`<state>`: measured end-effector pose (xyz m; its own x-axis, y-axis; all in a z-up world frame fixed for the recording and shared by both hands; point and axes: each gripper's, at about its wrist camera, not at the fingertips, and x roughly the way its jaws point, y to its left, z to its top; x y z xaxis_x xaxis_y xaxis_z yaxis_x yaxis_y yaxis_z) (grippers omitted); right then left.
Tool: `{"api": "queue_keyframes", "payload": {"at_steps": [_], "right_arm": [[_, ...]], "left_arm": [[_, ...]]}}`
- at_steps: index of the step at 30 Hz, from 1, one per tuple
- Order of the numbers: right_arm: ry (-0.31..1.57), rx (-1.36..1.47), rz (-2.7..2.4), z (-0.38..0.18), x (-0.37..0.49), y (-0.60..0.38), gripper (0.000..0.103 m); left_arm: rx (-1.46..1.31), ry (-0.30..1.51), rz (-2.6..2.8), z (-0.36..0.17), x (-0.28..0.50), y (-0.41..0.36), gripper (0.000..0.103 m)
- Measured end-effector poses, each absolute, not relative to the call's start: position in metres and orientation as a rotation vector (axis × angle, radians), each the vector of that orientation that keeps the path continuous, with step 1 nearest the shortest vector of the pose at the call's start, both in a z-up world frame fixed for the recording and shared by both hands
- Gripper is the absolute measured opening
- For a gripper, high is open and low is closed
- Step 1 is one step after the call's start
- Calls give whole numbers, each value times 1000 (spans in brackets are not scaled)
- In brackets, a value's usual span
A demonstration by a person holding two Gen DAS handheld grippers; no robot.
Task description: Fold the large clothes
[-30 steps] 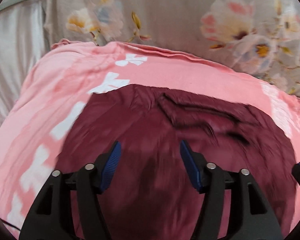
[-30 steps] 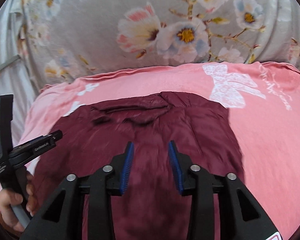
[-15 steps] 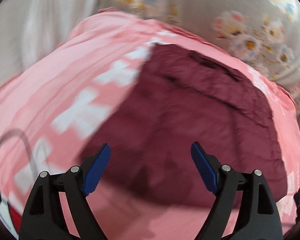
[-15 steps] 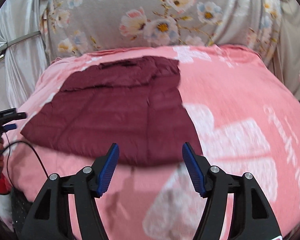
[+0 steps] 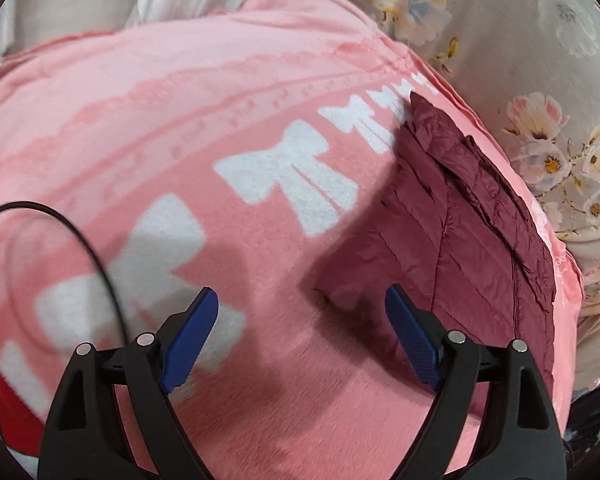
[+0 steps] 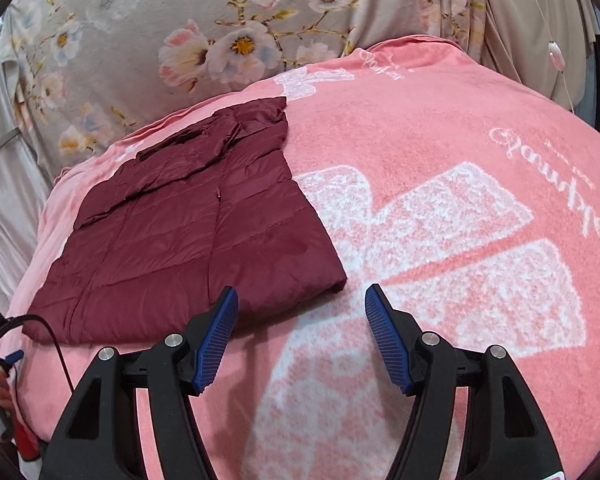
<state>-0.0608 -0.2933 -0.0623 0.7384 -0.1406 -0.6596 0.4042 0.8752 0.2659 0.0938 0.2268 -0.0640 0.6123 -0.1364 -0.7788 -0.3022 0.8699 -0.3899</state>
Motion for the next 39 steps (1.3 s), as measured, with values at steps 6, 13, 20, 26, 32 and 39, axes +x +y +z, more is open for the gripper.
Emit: {"api": "queue_keyframes", "payload": {"at_steps": [6,13,20,26,32,39], "right_arm": [[699,504,-300,-72,-45,-302,65],[630,347,-256,-45,-67,-280,70],[683,383,-321,-60,-52,-309,71],[744,399,-265,-77,-30,-308,29],[643,345,-192,-41,-63,-290,3],[475,-24,-15,29,-171,-248,3]], "left_arm": [[-576,913,70,-69,109,223,84],[-571,919,36,-67,114,216,84],[-544,925,19,-72,119,203,82],[-534,957,-55,-72,128,190,36],[-571,908,-143,-49,110,187,7],[-570,795,-270,18,45,211,6]]}}
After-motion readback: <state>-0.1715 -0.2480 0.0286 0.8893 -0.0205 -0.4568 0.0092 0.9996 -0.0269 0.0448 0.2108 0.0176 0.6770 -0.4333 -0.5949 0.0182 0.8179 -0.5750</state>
